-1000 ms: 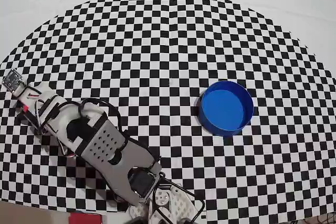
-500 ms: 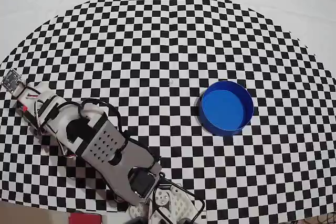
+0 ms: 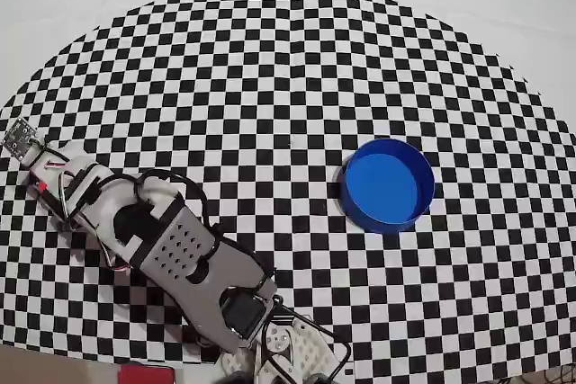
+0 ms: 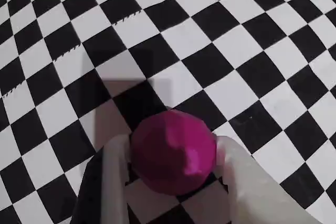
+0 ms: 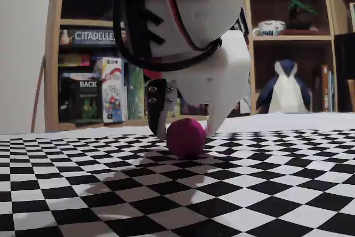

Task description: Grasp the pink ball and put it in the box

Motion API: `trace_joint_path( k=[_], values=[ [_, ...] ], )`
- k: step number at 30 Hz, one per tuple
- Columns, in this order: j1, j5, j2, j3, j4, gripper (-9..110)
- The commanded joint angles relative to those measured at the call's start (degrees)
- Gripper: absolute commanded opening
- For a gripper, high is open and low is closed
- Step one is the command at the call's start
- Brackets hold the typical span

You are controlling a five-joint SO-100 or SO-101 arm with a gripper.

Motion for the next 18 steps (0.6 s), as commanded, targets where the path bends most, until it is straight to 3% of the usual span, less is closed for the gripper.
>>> trace_joint_path(
  k=[1, 18],
  values=[
    [0.4, -0.3, 3.7, -1.3, 1.0, 0],
    [0.8, 0.0, 16.0, 5.4, 2.4, 0]
  ],
)
